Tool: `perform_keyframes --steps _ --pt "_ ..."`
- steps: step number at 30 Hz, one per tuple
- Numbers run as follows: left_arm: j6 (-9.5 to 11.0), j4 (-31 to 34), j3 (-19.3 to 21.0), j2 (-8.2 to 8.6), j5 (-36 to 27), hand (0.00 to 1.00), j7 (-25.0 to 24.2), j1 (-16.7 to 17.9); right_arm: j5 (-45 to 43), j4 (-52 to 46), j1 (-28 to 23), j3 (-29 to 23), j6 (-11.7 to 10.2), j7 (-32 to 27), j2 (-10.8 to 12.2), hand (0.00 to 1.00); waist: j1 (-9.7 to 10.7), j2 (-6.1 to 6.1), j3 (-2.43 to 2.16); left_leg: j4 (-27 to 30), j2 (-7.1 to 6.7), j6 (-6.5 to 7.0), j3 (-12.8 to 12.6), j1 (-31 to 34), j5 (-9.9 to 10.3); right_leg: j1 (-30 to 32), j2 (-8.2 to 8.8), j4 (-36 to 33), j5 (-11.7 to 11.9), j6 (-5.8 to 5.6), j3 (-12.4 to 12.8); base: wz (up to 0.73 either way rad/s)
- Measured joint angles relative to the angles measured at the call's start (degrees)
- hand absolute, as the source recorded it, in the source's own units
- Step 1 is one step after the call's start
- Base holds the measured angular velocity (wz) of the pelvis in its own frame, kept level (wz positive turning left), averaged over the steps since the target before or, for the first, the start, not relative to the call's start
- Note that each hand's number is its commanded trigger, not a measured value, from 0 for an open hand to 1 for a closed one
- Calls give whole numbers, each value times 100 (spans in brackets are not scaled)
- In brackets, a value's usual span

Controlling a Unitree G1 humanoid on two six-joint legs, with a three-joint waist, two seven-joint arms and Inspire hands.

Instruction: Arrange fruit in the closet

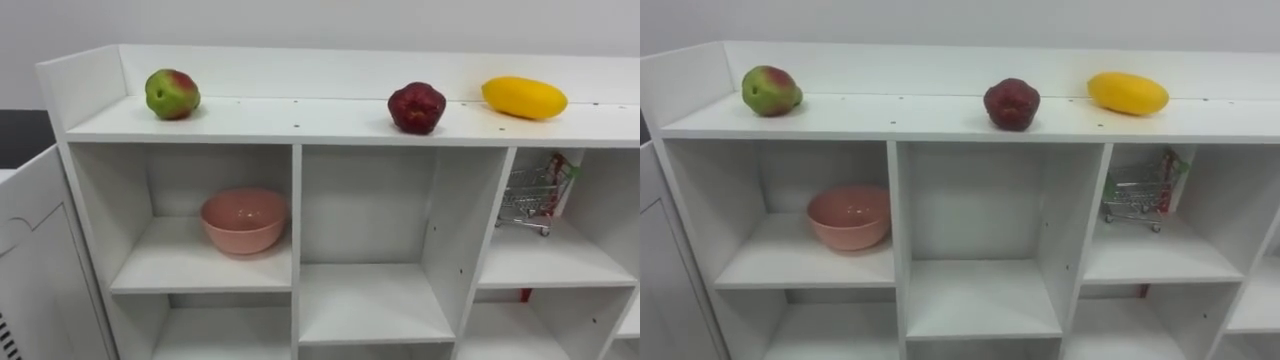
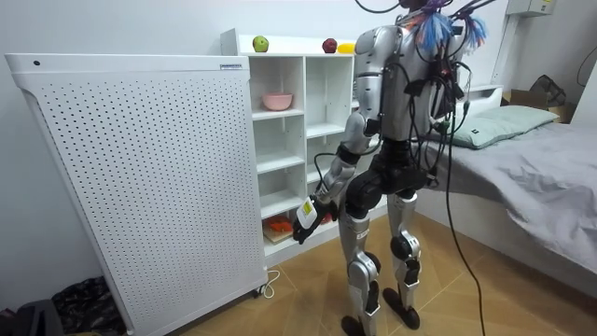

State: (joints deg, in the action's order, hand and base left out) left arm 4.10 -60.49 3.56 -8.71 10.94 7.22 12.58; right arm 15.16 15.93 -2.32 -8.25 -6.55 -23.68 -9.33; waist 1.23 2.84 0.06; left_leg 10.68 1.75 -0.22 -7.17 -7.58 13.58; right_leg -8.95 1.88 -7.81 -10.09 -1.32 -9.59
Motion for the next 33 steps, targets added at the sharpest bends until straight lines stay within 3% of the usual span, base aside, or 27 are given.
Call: perform_keyframes --steps 4,11,17,26,33 --pt "-2 -3 -38 -67 223 0 11 101 -10 -425 323 0 -94 -322 -41 0 1 32 -8 2 -4 0 2 -26 0 1 8 -7 0 0 -10 0" --pt "-230 54 -55 -68 631 0 -8 192 -389 -1415 833 22 -110 -365 -537 0 -28 -15 -5 44 -2 4 87 99 -2 70 10 -33 1 0 -88 5" --pt "-289 111 -188 -72 763 0 -124 173 -450 -1675 1199 66 -233 -426 -590 0 -180 -3 4 75 2 3 121 97 -3 32 12 -39 1 0 -170 4" --pt "-305 123 -195 -70 1004 0 -262 67 -642 -1670 1818 250 -243 -477 -685 0 -327 2 21 33 1 1 194 97 -5 28 12 -39 1 0 -228 2" --pt "-457 231 -193 -103 1229 0 -280 32 -666 -1321 2380 307 -257 -134 -828 0 -349 98 53 75 -10 1 272 132 -7 15 17 -38 1 0 -316 7"
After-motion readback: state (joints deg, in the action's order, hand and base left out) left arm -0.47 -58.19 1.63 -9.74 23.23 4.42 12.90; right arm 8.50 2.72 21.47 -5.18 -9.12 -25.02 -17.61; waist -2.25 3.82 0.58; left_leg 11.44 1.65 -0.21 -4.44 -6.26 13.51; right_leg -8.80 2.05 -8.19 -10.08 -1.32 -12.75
